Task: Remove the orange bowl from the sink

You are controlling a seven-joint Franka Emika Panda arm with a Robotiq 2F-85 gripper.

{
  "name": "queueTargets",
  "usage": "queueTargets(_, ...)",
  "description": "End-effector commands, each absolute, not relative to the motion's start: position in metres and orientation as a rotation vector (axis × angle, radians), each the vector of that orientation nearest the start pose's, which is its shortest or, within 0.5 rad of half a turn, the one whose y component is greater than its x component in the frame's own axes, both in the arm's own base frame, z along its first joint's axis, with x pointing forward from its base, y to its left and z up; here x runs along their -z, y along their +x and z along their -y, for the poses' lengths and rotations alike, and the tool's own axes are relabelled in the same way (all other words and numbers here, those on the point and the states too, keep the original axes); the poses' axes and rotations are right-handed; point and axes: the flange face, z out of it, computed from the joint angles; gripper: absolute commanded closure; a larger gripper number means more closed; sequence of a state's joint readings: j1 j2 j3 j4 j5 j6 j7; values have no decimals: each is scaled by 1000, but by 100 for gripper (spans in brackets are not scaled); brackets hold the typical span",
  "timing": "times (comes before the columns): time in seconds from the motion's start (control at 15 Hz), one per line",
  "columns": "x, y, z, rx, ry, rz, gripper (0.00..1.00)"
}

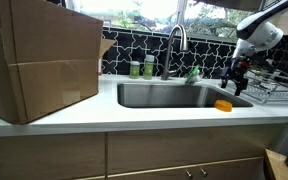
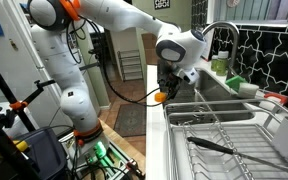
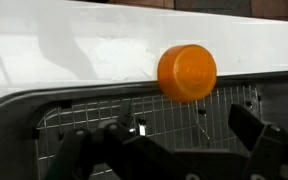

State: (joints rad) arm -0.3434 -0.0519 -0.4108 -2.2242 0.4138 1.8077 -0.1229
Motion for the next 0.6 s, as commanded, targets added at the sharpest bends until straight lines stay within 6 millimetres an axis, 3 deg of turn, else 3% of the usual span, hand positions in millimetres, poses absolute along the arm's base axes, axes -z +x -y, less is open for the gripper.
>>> queueTargets(0.0, -357, 386, 323, -229, -2369, -883, 0)
queueTargets(0.07, -369, 379, 309, -227, -2398, -942, 0)
queueTargets(0.33, -355, 388, 319, -232, -2395, -902, 0)
queueTargets(0.53, -350, 397, 323, -222, -2442, -717, 0)
